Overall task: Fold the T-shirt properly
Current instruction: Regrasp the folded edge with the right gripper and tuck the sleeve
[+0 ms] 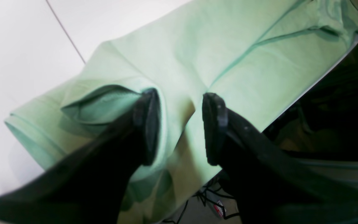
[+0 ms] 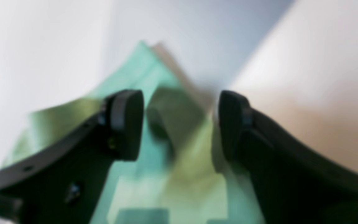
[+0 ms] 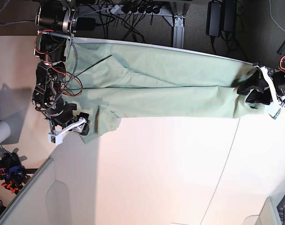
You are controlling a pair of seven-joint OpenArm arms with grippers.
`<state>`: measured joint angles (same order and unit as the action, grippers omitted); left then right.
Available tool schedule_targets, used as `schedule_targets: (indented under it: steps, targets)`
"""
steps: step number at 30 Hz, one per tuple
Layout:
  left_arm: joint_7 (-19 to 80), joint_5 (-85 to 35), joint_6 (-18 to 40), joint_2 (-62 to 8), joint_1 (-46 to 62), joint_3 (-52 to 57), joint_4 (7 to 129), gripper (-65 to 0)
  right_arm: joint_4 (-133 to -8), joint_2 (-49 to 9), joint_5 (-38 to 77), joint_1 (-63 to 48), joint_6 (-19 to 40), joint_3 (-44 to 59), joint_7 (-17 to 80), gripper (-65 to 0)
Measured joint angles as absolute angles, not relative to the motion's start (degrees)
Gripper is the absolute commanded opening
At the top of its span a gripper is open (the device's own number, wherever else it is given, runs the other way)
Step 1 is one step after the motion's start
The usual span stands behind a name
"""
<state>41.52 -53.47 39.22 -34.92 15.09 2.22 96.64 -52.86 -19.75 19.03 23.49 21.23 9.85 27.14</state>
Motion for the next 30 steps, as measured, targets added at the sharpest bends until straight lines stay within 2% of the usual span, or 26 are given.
schedule_targets:
  steps: [2,3,5,8,9,16,19,24,30]
  targets:
    - [41.52,-53.49,39.22,-34.92,15.09,2.22,96.64,-37.9,-52.88,-18.70,17.69,23.53,21.23,9.41,26.59,-28.5]
    - [41.54,-53.45,39.22,-34.92,15.09,2.22,96.64,-37.9,-52.88,-18.17,16.95,23.64,21.23,9.39,26.30,-31.5]
    - [41.52,-53.49,39.22,-34.92,15.09,2.22,96.64,-37.8,-52.88,-17.54,16.64,23.66,21.23,9.37,25.93,-42.8]
    - [41.52,-53.49,39.22,-34.92,15.09,2.22,96.64,-37.8,-52.86,-17.30,16.45,23.64,21.23,9.34,25.96,-63.7]
    - [41.52,-53.49,39.22,-34.94,15.09,2.22,96.64,-37.9,-52.86,-17.32,16.49,23.53,21.23,9.34,25.93,-65.0]
    - [41.50,-53.49,39.22,-34.92,15.09,2.22,96.64,-37.8,-53.30,-17.32,15.38,23.49,21.23,9.34,25.96,-65.0]
    - [41.45,-53.45,39.22,-34.92,15.09,2.22,96.64,-37.8,-56.77,-17.30,15.16,22.90,21.23,9.34,28.97,-65.0]
    - [41.08,-52.75,39.24,-34.89,15.09,2.22,96.64,-37.8,-73.17,-17.76,19.00,17.63,21.23,9.54,34.24,-65.0]
    - [41.10,-50.06,39.24,-34.92,15.09,2.22,96.64,-37.8,-91.35,-19.16,21.56,4.93,21.21,13.43,38.87,-65.0]
